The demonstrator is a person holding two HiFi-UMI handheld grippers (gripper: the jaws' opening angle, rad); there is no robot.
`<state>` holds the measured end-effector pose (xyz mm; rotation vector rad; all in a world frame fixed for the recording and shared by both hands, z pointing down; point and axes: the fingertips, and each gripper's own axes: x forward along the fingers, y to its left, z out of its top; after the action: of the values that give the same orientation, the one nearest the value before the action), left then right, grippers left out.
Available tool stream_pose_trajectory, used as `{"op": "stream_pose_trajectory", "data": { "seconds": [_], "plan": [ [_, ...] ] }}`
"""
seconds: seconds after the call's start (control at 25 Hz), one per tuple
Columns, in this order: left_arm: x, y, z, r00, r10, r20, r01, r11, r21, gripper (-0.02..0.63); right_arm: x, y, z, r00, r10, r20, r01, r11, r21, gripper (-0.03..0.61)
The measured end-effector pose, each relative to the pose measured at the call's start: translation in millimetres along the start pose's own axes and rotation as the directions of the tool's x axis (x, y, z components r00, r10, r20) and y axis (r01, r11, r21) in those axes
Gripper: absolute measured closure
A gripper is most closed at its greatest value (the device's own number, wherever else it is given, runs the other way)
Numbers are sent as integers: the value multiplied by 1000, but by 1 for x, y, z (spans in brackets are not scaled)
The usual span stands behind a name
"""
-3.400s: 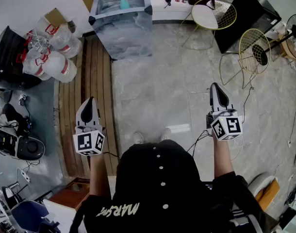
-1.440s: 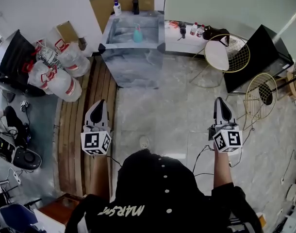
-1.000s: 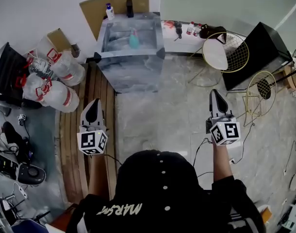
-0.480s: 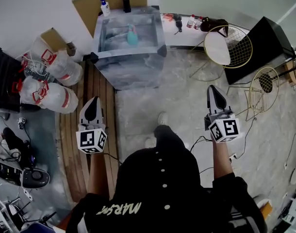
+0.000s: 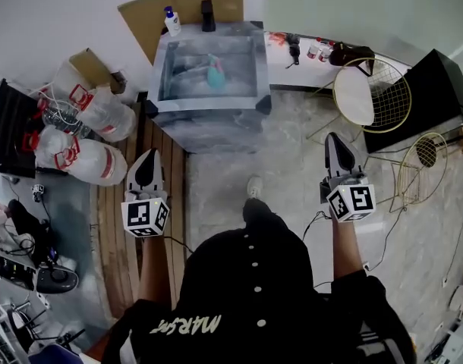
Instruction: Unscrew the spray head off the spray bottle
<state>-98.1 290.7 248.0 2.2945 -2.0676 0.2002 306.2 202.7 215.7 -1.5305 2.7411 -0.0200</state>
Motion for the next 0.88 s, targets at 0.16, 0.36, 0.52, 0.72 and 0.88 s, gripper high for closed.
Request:
{"op": "stream_pose_trajectory", "data": {
  "seconds": [0.16, 0.36, 0.52, 0.72, 0.88],
  "plan": [
    [47, 4, 21, 1000, 2, 10, -2, 1000, 15, 589, 50, -23, 12, 1000, 21, 17, -21, 1000, 8, 566],
    [102, 21, 38, 999, 39, 13, -39, 999, 25, 589, 114, -51, 23, 997, 70, 26, -70, 997, 14, 566],
    [140, 24, 40, 998, 70, -3, -69, 997, 20, 589, 159, -72, 17, 994, 112, 7, -112, 993, 21, 566],
    [176, 25, 36, 994, 105, -23, -105, 994, -11, 589, 211, -84, 6, 984, 174, -29, -173, 985, 27, 566],
    [192, 24, 27, 991, 123, -58, -124, 992, -12, 589, 241, -87, -2, 975, 215, -55, -213, 976, 41, 566]
  ]
}}
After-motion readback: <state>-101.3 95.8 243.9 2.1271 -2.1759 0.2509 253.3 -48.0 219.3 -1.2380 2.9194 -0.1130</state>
